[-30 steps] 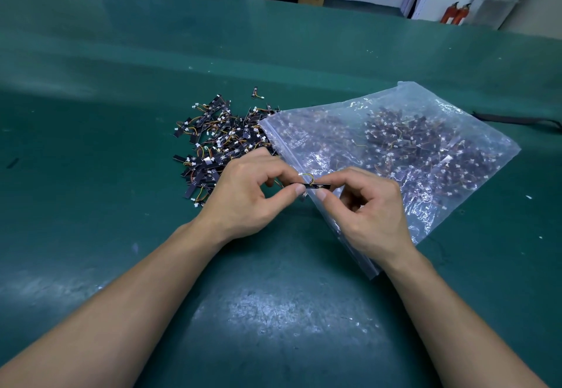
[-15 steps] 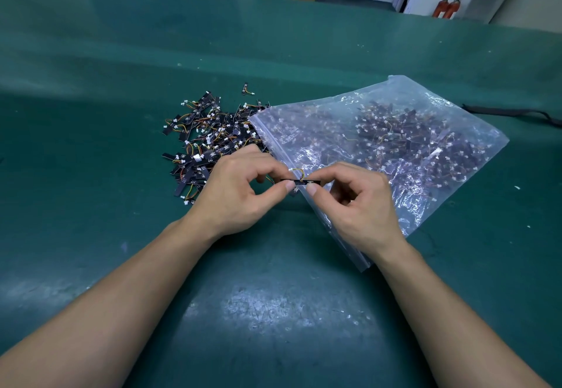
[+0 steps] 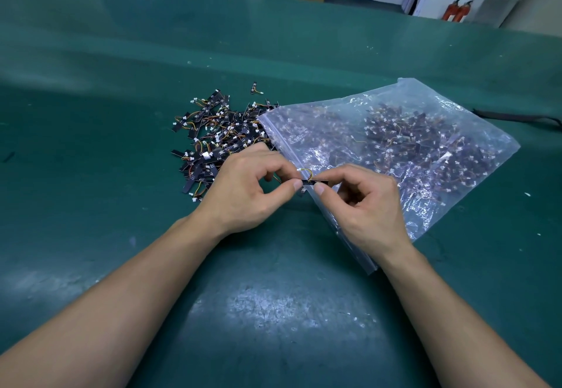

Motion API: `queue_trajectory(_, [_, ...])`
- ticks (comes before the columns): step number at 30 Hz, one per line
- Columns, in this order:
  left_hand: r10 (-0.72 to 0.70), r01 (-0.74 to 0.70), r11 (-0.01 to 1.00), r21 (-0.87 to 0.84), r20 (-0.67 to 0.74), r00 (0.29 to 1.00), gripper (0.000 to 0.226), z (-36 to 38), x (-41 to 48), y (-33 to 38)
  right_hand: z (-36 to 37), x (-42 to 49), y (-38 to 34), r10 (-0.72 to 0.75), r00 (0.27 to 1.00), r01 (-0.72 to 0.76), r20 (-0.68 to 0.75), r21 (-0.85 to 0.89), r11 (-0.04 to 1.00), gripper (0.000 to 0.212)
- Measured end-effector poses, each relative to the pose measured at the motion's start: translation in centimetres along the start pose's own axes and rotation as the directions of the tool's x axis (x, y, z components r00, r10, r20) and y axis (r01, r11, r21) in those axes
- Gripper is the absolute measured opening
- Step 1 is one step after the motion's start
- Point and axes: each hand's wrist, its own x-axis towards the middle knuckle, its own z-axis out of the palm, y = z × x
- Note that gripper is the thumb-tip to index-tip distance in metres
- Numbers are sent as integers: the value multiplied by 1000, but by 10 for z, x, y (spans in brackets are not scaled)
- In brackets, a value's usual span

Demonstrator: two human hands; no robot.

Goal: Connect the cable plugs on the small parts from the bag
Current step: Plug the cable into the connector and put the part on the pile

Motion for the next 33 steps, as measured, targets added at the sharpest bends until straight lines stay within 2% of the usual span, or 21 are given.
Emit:
queue_trajectory(7, [-23, 24, 1000, -15, 29, 999, 5, -1, 0, 0, 1, 1, 0, -18, 1000, 17, -15, -44, 999, 7])
queue_trajectory(15, [-20, 19, 1000, 9, 7, 1000, 12, -2, 1, 1, 2, 1, -3, 16, 1000, -16, -24, 13, 1000, 9])
queue_trajectory(19, [-29, 29, 1000, -6, 36, 999, 6, -1, 1, 1, 2, 1, -3, 55, 998, -55, -17, 15, 998, 9])
queue_trajectory(22, [-42, 42, 999, -2, 28, 999, 10, 0, 1, 1, 2, 1, -5, 70, 998, -70, -8, 23, 997, 11])
queue_trajectory(25, [-69, 70, 998, -10, 30, 997, 11, 0, 2, 1, 0, 1, -6, 129, 991, -130, 22, 86, 988, 15])
queue_trajectory(29, [-119, 122, 991, -55, 43, 992, 17, 0, 2, 2, -4, 3, -6, 202, 977, -211, 63, 251, 945, 23])
queue_trajectory(33, [-138, 144, 987, -73, 74, 988, 15, 2, 1, 3, -1, 3, -4, 209, 973, -224, 96, 200, 954, 15])
